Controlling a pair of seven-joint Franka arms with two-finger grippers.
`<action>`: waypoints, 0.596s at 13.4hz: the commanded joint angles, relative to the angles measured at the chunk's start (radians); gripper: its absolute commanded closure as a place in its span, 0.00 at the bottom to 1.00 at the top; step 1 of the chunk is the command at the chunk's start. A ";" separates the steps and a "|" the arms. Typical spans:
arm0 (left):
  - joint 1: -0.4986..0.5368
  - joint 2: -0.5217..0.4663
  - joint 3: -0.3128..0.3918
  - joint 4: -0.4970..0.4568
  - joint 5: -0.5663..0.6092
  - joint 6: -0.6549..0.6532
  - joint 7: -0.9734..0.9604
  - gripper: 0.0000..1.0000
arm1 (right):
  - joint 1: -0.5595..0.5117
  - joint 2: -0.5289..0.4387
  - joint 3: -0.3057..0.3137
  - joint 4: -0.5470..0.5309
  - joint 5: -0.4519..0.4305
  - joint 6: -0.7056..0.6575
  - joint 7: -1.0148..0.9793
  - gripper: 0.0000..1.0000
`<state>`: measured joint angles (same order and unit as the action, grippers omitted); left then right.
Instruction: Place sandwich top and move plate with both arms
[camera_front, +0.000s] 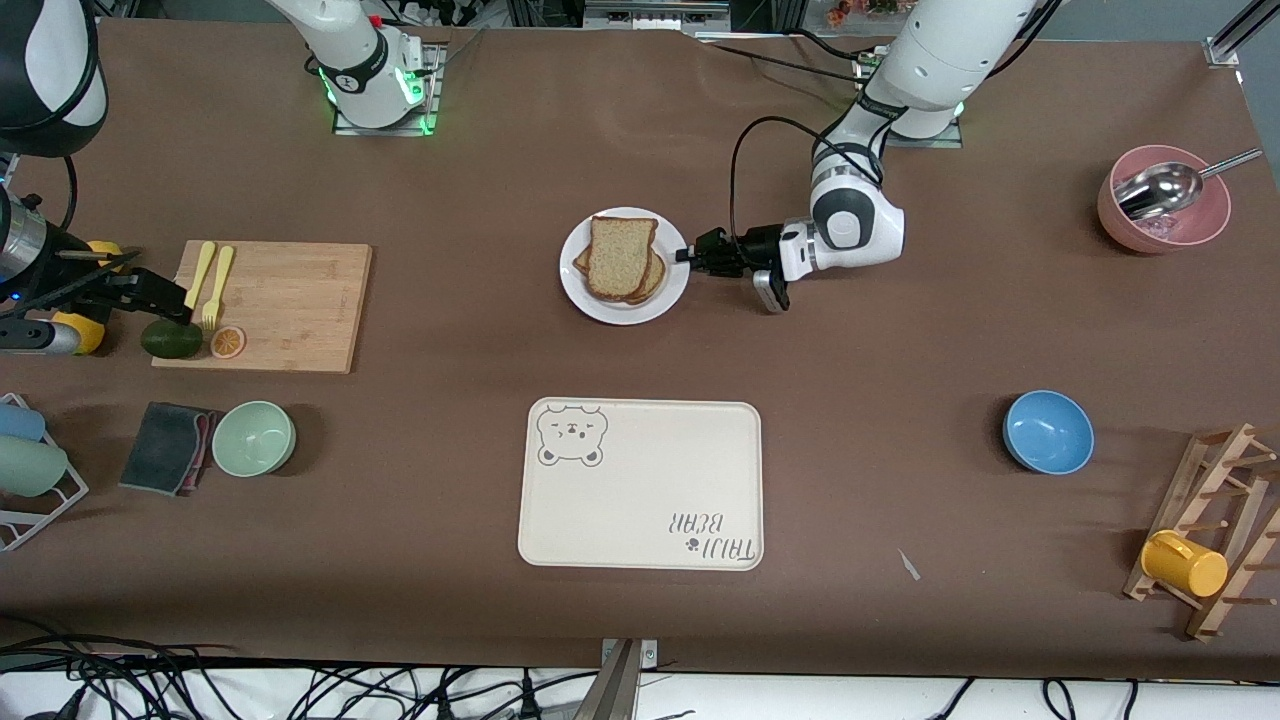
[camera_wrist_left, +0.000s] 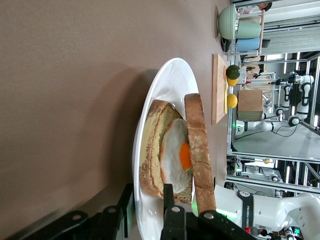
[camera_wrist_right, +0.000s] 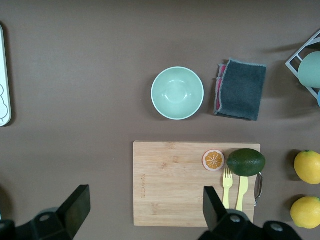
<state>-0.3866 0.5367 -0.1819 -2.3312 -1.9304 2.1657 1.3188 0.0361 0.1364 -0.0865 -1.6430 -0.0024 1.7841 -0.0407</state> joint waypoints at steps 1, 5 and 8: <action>-0.014 0.011 0.001 0.018 -0.032 0.025 0.000 0.74 | -0.015 0.008 0.016 0.014 -0.005 -0.014 0.012 0.00; -0.014 0.014 -0.001 0.016 -0.030 0.026 0.010 0.87 | -0.015 0.009 0.016 0.014 -0.007 -0.009 0.012 0.00; -0.014 0.014 0.001 0.018 -0.030 0.026 0.010 0.91 | -0.013 0.009 0.016 0.014 -0.008 -0.009 0.012 0.00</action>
<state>-0.3865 0.5455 -0.1819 -2.3273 -1.9305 2.1785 1.3194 0.0361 0.1413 -0.0861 -1.6430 -0.0026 1.7841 -0.0407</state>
